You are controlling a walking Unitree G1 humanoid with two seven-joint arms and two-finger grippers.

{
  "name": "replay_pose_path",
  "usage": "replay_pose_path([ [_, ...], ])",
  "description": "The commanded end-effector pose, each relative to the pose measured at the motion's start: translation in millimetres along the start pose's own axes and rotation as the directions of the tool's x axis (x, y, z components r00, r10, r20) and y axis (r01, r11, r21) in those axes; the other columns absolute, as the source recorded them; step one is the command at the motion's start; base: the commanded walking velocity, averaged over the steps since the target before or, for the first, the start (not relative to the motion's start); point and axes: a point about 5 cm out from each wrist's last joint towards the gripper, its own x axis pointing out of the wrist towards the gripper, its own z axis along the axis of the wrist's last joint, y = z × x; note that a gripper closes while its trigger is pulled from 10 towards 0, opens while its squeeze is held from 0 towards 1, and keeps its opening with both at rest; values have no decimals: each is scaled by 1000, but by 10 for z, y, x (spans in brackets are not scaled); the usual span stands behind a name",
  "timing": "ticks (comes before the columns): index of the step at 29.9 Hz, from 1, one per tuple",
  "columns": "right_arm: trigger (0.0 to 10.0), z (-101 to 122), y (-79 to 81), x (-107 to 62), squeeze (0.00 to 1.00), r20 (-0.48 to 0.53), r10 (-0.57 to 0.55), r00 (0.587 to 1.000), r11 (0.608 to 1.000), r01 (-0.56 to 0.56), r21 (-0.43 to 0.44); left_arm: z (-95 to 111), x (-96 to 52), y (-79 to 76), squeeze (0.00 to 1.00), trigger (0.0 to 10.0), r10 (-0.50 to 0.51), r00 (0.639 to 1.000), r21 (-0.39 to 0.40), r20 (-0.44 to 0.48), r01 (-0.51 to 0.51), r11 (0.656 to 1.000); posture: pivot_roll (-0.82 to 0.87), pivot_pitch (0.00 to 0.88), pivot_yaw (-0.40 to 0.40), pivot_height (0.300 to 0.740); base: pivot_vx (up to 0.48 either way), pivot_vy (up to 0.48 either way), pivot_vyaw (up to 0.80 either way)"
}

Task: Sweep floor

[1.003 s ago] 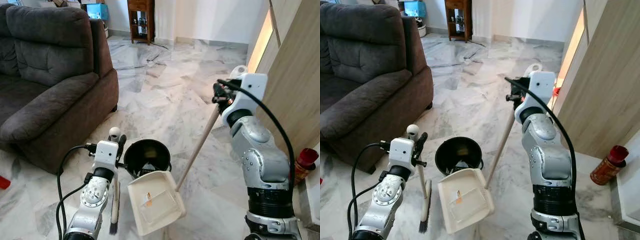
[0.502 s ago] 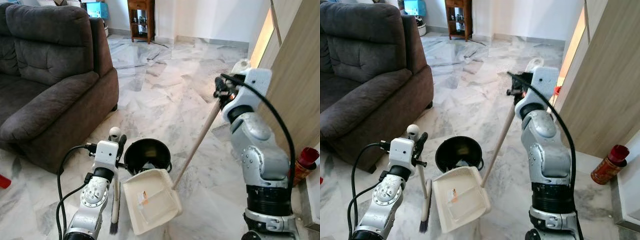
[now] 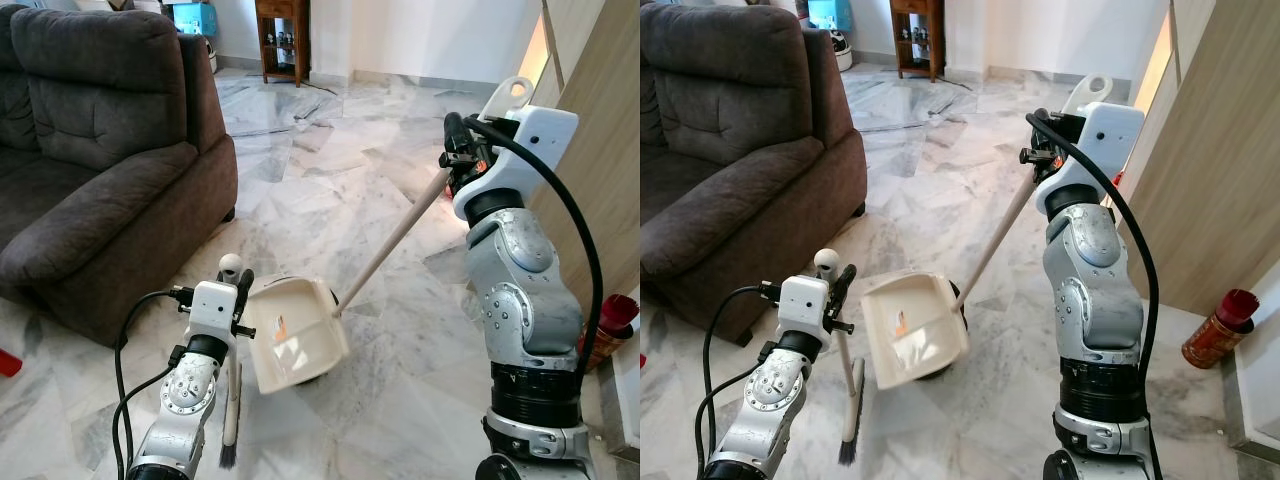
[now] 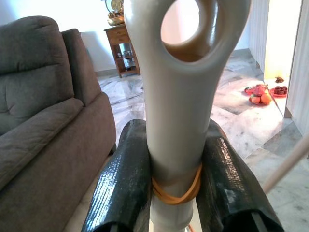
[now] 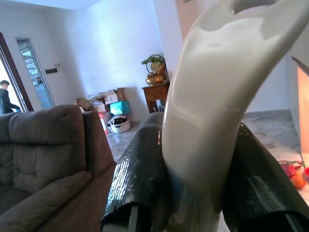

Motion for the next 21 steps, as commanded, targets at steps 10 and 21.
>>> replay_pose_path([
  [10,10000,35,217,-47,0,78,56,995,997,-60,52,104,23,-4,0,10000,-11,998,36,60,9,999,96,0,42,740,24,0,0],
  [21,10000,23,252,-45,0,89,64,994,995,-70,65,111,20,1,0,10000,-3,998,36,65,1,999,100,0,40,740,264,0,0],
])
